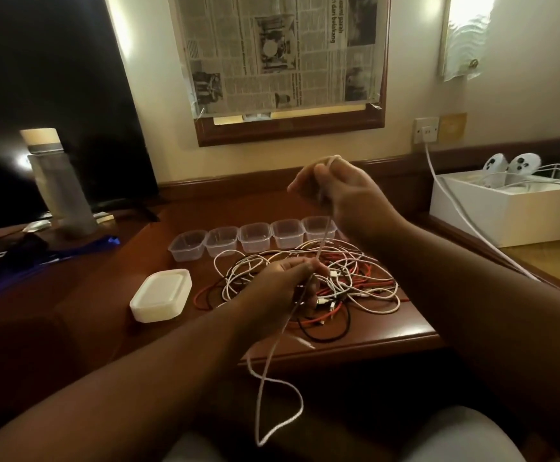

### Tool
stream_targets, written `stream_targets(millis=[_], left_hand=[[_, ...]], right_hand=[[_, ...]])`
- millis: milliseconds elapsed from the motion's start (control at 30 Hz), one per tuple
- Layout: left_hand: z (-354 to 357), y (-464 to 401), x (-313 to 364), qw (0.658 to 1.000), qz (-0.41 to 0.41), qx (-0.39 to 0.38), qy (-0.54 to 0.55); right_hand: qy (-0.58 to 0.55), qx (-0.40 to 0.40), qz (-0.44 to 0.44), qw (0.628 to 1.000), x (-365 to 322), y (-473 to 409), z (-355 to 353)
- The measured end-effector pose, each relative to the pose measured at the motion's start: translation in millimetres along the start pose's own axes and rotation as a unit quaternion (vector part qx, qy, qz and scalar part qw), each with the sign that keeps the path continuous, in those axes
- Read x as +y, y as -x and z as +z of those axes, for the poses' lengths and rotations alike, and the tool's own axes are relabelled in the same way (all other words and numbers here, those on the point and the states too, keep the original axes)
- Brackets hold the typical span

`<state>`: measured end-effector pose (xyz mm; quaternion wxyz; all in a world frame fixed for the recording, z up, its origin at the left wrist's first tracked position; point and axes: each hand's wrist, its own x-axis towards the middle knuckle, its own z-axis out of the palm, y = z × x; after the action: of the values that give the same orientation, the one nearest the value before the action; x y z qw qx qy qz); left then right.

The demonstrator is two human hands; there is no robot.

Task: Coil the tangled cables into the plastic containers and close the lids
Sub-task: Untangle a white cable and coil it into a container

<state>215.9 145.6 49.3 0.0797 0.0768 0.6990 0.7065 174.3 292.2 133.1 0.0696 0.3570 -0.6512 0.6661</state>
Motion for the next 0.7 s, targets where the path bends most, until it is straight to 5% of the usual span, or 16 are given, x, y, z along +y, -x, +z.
stream_targets(millis=[33, 100, 167, 200, 267, 367, 433, 500, 567, 633, 700], left_hand=[[0.4, 0.6, -0.7, 1.000, -0.025, 0.000, -0.001], [-2.5, 2.5, -1.2, 0.996, -0.075, -0.006, -0.041], [-9.7, 4.9, -1.9, 0.990, -0.100, -0.018, -0.103], [-13.2, 6.5, -1.6, 0.987, -0.096, -0.018, -0.131], [-22.7, 6.1, 0.1, 0.975, -0.053, 0.009, -0.217], [-38.6, 0.9, 5.0, 0.946, 0.031, 0.072, -0.314], [-45.0, -0.1, 6.5, 0.957, 0.057, 0.083, -0.270], [-44.2, 2.1, 3.4, 0.975, 0.071, 0.068, -0.199], [-36.1, 5.4, -4.1, 0.988, 0.083, 0.039, -0.125], [-25.4, 7.9, -12.3, 0.992, 0.092, 0.012, -0.082], [-15.1, 9.9, -18.7, 0.996, 0.075, -0.012, -0.043]], right_hand=[[0.195, -0.004, -0.067, 0.978, 5.1, -3.0, -4.3], [0.503, -0.101, -0.136, 0.848, 15.9, -9.2, -13.0], [0.651, -0.188, -0.130, 0.724, 26.0, -12.5, -19.9], [0.684, -0.202, -0.099, 0.694, 29.2, -13.1, -21.9], [0.675, -0.219, -0.012, 0.704, 33.8, -9.9, -22.9], [0.477, -0.282, 0.174, 0.814, 45.9, -5.7, -21.2], [0.214, -0.320, 0.273, 0.882, 47.7, -4.4, -20.3], [-0.081, -0.344, 0.339, 0.872, 43.9, -5.4, -19.3], [-0.307, -0.366, 0.326, 0.815, 34.2, -5.0, -12.1], [-0.427, -0.347, 0.269, 0.791, 22.0, -3.4, -0.6], [-0.461, -0.255, 0.206, 0.824, 12.3, -3.2, 10.4]])
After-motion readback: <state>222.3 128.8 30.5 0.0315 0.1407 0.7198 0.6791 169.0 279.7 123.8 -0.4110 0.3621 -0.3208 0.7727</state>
